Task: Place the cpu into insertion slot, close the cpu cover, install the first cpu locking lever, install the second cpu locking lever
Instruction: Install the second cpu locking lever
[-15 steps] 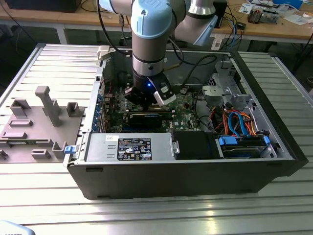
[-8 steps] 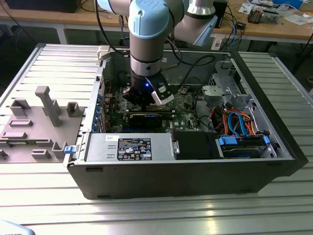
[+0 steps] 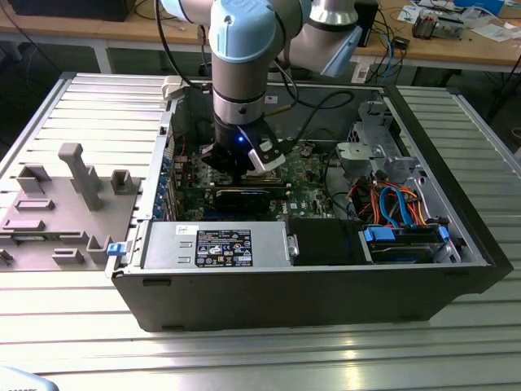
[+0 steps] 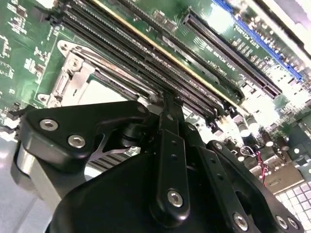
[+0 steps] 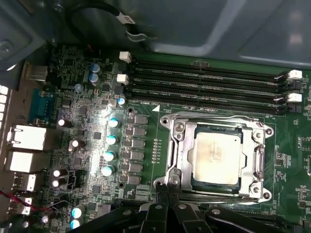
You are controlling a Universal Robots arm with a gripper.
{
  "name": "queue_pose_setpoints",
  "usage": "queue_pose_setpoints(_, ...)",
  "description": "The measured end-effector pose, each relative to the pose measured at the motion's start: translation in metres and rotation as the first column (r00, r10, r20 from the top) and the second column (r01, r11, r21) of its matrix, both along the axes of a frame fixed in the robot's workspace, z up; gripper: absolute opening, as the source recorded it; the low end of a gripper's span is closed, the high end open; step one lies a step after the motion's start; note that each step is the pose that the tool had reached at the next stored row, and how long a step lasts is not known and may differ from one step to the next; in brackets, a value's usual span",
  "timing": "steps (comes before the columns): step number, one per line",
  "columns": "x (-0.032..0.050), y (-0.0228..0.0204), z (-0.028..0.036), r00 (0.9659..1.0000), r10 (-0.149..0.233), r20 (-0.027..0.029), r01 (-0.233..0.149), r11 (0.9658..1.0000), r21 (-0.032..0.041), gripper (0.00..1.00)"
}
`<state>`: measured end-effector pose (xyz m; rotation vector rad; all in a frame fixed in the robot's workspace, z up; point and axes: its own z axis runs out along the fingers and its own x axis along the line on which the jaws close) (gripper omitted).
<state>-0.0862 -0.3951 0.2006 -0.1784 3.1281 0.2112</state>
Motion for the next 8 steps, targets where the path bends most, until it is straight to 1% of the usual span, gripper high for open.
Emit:
queue_pose_setpoints(2, -0.0024, 0.0000, 0.0002, 1.0000, 0.004, 0.0007, -0.004, 1.0000, -0.0012, 0.11)
queue_pose_setpoints(4, -0.0032, -0.0002, 0.0012, 0.9999, 0.011, 0.0013, -0.011, 0.9999, -0.0017, 0.11)
queue_pose_setpoints(6, -0.0033, -0.0002, 0.0053, 0.9999, 0.013, 0.0023, -0.013, 0.9999, -0.0016, 0.11)
queue_pose_setpoints(7, -0.0033, -0.0002, 0.0101, 0.9999, 0.014, 0.0024, -0.014, 0.9999, -0.0010, 0.11)
queue_pose_setpoints(8, -0.0033, -0.0002, 0.0117, 0.9999, 0.015, 0.0023, -0.015, 0.9999, -0.0009, 0.11)
